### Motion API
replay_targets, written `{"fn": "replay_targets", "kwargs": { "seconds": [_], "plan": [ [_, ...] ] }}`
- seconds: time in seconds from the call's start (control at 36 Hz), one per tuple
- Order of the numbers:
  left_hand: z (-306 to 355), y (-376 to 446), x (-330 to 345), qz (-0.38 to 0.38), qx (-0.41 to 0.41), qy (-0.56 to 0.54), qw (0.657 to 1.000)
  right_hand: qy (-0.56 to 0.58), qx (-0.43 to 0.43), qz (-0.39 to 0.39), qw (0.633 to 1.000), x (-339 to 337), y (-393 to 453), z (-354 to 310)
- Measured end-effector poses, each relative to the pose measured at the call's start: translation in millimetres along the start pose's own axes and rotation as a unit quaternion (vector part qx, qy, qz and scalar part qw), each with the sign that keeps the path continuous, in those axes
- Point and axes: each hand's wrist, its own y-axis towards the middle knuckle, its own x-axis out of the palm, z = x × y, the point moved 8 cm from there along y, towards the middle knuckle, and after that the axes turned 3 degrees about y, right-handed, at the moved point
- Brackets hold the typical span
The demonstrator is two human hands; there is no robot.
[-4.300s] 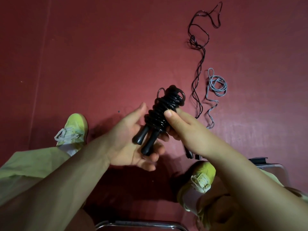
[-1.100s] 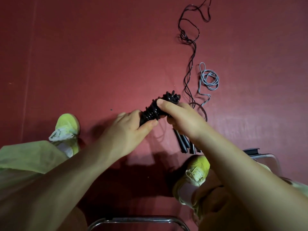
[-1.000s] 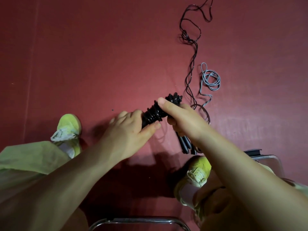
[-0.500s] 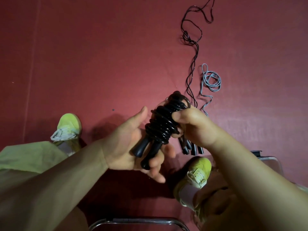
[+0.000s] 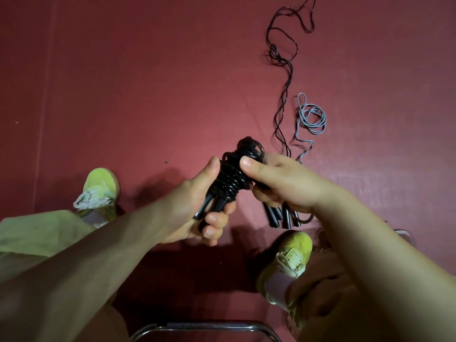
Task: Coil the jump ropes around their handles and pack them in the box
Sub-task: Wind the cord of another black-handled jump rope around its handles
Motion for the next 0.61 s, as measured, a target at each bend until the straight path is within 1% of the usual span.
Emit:
{"fn": "replay_targets", "kwargs": {
  "seconds": [0.03, 0.08, 0.14, 0.19, 0.31, 0.39, 0.47, 0.56, 0.61],
  "plan": [
    [1.1, -4.0, -1.2, 0.022, 0.001, 0.032, 0.999, -0.009, 0.002, 0.005, 1.000, -0.9, 0.1, 0.0],
    [9.4, -9.1, -1.0, 0.096, 0.008, 0.107, 0.990, -0.008, 0.005, 0.017, 1.000, -2.6, 0.8, 1.2],
    [18.7, -15.9, -1.3, 0.156, 0.020, 0.189, 0.969, -0.014, 0.014, 0.035, 0.999, -3.5, 2.2, 4.9],
    [23.9, -18.7, -6.9, 0.202, 0.023, 0.237, 0.950, -0.039, 0.034, 0.062, 0.997, -4.7, 3.5, 10.9],
    [19.9, -17.9, -15.9, 0.235, -0.013, 0.248, 0.940, -0.058, 0.075, 0.092, 0.991, -5.0, 5.9, 20.1],
    [18.2, -15.3, -26.0, 0.255, -0.033, 0.249, 0.934, -0.101, 0.104, 0.115, 0.983, -8.7, 4.9, 23.2],
    [20.1, -14.3, -35.8, 0.287, -0.023, 0.243, 0.926, -0.146, 0.129, 0.132, 0.972, -11.1, 2.0, 24.1],
    [22.4, -15.4, -39.5, 0.312, -0.012, 0.234, 0.921, -0.181, 0.136, 0.145, 0.963, -13.2, 1.3, 22.3],
    [25.1, -17.3, -41.0, 0.321, -0.001, 0.263, 0.910, -0.163, 0.131, 0.144, 0.967, -12.6, 2.9, 22.7]
  ]
}}
